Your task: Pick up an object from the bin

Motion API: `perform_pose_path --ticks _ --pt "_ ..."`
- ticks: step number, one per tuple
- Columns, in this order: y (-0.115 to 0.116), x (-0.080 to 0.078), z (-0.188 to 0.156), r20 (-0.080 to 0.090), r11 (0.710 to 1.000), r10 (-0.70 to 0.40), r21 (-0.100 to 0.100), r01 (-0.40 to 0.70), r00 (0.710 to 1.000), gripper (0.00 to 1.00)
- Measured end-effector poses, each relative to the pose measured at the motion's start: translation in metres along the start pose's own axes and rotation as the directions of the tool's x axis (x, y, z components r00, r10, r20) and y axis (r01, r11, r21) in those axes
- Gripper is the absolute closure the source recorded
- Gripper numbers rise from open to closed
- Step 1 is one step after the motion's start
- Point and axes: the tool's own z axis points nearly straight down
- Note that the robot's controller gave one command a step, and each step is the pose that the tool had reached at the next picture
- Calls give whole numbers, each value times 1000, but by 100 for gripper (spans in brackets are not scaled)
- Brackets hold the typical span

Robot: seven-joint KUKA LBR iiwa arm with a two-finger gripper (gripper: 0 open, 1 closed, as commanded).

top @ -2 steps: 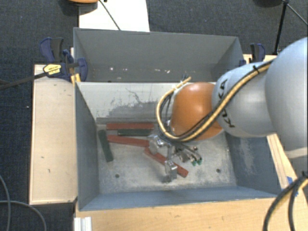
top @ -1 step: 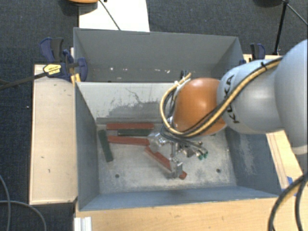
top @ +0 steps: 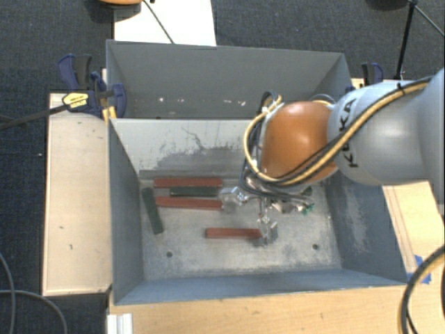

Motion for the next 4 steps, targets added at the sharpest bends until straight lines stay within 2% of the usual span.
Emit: perform_pose_path --ticks 1,2,3,4 --pt "4 12 5 -3 873 487 -1 -487 873 100" --pt "4 12 5 -3 873 488 -1 -488 873 100" --pt "6 23 -122 -1 847 532 0 -532 847 100" --pt "6 23 -122 -2 846 533 0 -533 846 100"
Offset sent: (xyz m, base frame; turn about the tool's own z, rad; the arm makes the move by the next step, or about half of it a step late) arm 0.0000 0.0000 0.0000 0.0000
